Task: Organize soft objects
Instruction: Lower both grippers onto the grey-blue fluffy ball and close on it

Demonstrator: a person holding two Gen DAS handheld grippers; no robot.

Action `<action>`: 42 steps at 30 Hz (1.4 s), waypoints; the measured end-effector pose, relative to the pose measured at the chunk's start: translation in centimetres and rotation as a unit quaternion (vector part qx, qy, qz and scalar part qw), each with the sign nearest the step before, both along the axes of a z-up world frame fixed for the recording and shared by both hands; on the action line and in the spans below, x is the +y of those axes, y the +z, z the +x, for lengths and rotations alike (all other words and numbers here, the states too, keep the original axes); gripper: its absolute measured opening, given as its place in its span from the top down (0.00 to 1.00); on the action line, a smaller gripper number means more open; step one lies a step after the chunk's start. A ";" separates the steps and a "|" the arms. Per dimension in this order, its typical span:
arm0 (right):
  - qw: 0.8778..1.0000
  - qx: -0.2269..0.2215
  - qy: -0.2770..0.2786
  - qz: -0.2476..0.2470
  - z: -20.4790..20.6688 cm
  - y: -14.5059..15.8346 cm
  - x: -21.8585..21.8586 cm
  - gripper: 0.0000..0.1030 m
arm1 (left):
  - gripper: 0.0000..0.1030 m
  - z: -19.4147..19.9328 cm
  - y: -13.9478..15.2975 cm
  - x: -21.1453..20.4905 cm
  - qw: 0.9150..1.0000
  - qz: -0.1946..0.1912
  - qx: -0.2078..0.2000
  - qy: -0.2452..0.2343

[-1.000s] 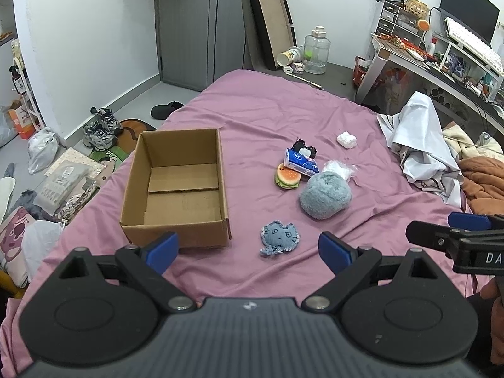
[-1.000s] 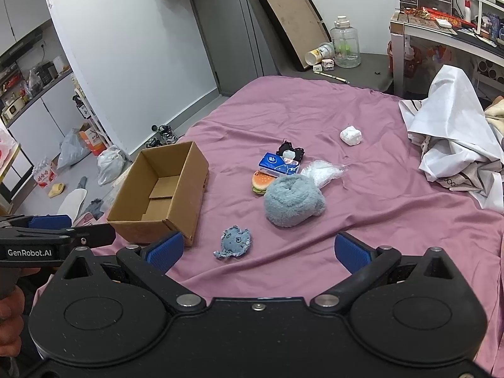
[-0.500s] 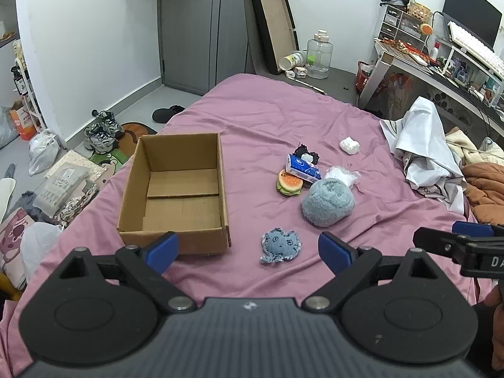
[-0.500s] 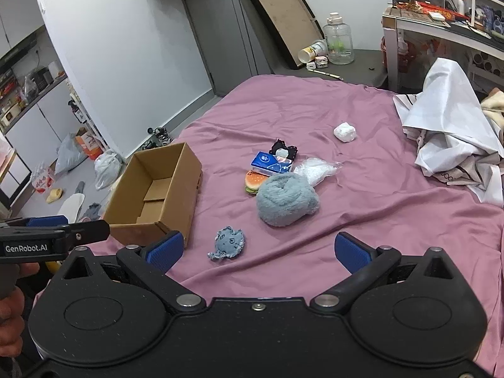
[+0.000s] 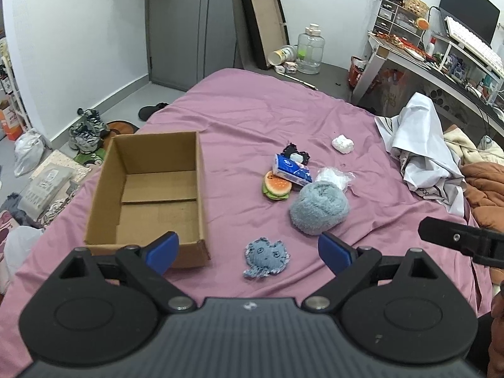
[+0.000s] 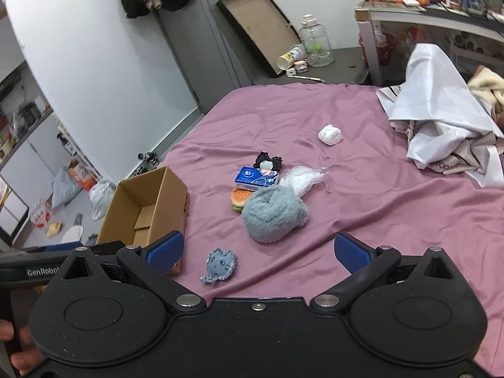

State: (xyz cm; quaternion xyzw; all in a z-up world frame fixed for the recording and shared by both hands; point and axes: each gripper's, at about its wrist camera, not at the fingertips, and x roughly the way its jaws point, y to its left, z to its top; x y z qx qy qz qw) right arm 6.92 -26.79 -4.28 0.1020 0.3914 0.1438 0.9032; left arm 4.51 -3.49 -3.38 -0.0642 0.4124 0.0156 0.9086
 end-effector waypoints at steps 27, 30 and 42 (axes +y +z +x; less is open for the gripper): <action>0.997 0.067 -0.021 0.013 9.6 -3.9 -1.5 0.15 | 0.11 10.9 -5.5 -4.0 0.999 -0.042 0.023 -0.010; 0.998 0.064 -0.020 0.006 10.8 -3.8 -1.5 0.15 | 0.11 11.8 -6.1 -3.7 0.998 -0.057 0.022 0.003; 0.996 0.084 -0.040 0.009 14.5 -6.4 -2.1 0.14 | 0.14 14.9 -8.4 -4.1 0.994 -0.105 0.025 0.021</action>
